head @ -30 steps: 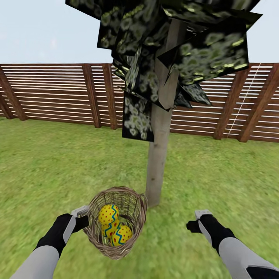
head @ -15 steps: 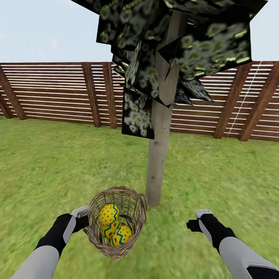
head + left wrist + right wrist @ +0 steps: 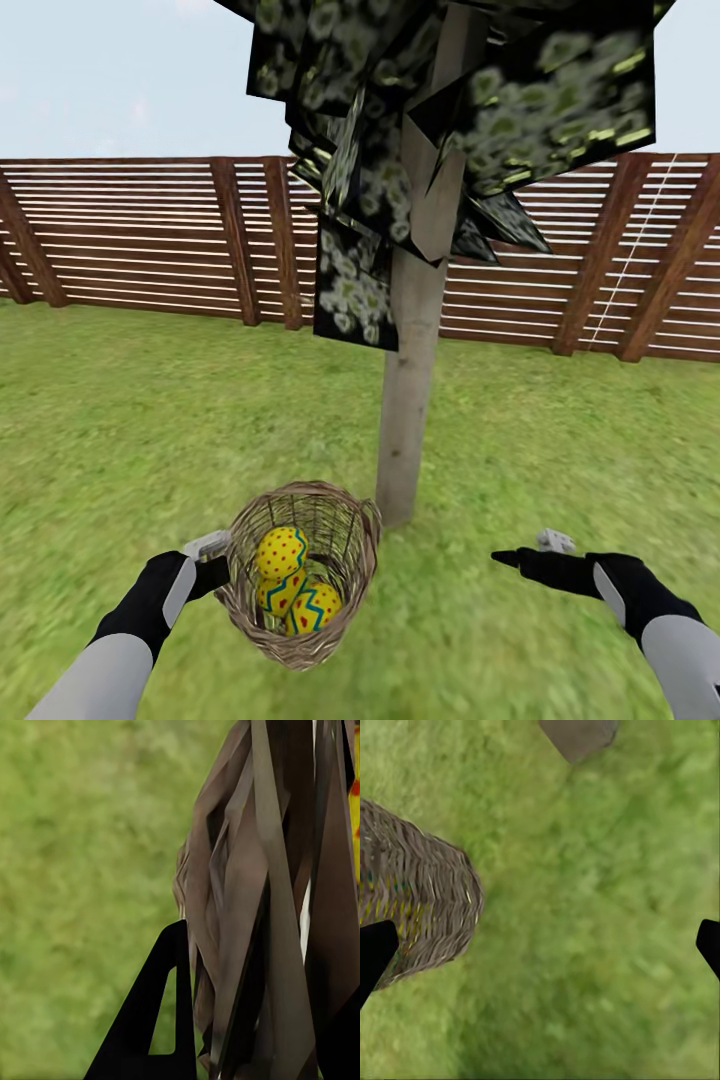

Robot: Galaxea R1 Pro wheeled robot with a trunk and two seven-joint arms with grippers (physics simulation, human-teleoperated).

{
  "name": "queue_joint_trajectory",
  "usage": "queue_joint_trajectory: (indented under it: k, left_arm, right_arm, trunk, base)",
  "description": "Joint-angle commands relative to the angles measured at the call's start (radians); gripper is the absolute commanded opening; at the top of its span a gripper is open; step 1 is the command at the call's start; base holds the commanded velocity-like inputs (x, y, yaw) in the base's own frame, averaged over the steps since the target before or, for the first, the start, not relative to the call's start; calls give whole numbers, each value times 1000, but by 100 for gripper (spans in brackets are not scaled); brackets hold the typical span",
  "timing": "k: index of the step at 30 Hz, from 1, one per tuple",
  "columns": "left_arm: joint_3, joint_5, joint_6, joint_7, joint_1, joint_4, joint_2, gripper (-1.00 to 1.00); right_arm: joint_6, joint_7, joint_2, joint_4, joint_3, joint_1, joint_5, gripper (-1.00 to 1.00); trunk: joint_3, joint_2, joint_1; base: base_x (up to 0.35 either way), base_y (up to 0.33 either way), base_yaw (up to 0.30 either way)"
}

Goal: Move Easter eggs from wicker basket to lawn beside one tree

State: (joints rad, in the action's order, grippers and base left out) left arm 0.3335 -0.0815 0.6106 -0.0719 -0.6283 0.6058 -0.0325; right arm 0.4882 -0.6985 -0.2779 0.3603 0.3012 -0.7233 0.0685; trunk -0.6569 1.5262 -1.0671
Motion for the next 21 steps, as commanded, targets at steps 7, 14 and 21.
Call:
queue_joint_trajectory:
  k: [7, 14, 21]
  left_arm:
    - [1, -17, 4, -6, -1, 2, 0, -100]
    - [1, -17, 4, -6, -1, 2, 0, -100]
    - [1, -17, 5, -6, -1, 2, 0, -100]
  right_arm:
    - [7, 1, 8, -13, 7, -1, 9, 100]
    - [6, 1, 9, -20, 7, 4, 8, 100]
    - [7, 2, 10, -26, 7, 4, 10, 100]
  trunk:
    - [-23, 50, -27]
    - [-45, 99, -54]
    - [-67, 148, -81]
  base:
    - [0, 0, 0]
    - [0, 0, 0]
    - [0, 0, 0]
